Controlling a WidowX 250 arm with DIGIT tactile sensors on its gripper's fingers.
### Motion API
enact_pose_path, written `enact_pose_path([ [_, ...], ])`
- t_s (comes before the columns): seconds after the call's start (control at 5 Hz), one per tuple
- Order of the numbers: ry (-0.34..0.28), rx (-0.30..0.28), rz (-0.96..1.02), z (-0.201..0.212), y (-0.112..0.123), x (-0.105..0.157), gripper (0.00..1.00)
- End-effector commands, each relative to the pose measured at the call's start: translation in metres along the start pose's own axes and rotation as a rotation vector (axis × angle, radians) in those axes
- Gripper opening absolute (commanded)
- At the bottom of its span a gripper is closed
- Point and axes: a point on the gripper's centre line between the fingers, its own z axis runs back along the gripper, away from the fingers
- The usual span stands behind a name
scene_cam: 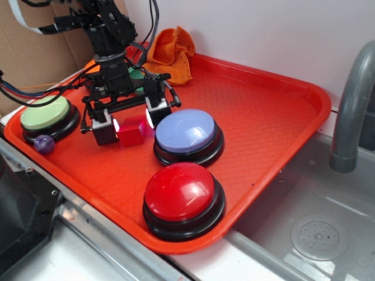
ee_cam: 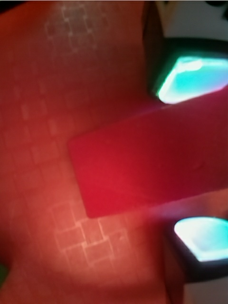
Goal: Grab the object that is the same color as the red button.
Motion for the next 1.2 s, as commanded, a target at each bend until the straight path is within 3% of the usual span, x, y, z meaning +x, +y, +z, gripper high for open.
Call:
enact_pose_path([
  [0.0,0.0,-0.046,0.014,0.006,0.005,0.001,0.0],
  [0.4,-0.009,0.005,-0.185,0.041,0.003,0.009,0.0],
  [0.6,-0.048,0.077,-0.423,0.067,0.005,0.001,0.0],
  [1.0,-0.164,0.162,-0.851,0.113,0.016,-0.033,0.0],
])
